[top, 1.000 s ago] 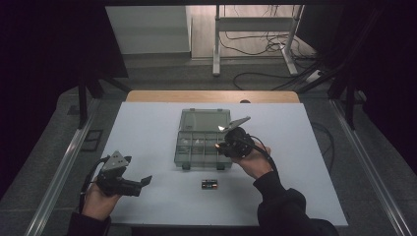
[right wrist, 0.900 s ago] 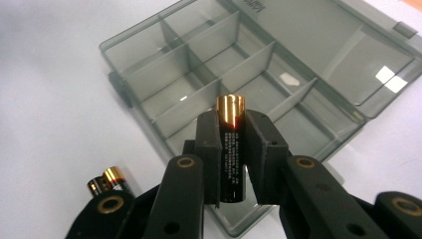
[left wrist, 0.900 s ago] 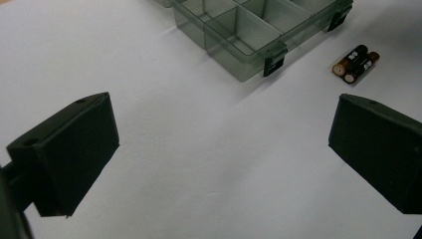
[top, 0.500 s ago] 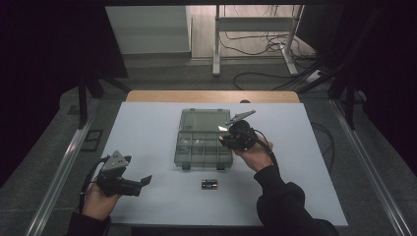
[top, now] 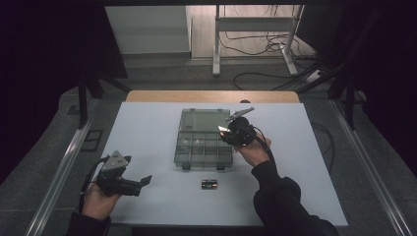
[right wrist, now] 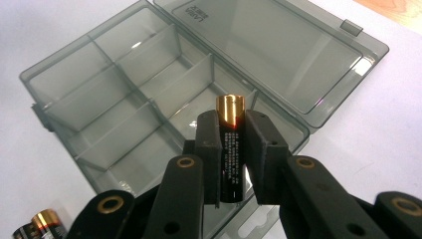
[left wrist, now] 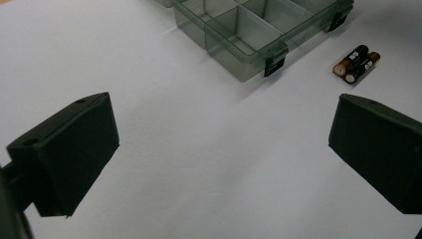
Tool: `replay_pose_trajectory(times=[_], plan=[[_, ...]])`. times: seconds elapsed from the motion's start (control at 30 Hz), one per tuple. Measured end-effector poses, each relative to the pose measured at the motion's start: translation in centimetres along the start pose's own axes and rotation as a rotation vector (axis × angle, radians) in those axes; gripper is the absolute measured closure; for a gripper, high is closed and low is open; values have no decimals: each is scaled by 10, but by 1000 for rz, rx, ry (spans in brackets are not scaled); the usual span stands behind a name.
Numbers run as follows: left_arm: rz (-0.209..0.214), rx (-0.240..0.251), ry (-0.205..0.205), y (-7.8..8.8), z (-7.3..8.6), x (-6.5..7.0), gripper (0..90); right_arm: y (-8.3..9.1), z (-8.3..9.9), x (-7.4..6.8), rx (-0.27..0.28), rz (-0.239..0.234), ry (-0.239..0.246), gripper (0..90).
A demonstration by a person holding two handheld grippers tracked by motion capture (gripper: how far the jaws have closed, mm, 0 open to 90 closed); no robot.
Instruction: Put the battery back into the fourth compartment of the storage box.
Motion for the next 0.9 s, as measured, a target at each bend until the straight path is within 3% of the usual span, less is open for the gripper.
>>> replay_pose_trajectory(times=[0.73, 0.9], plan=[[-4, -4, -1, 0, 1, -1, 0, -24, 5, 12, -41, 50, -10, 747], [-4, -3, 0, 0, 1, -1, 0, -19, 2, 12, -12, 62, -20, 689]])
Point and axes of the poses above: each handheld gripper's, and its own axes: y roughly backward along the jaws, z roughly out of its underside, x roughly to its right, the point moved 6 cm from there along -y, roughly forward along the jaws, and after that the axes turned 5 degrees about y, right-handed, at the moved point
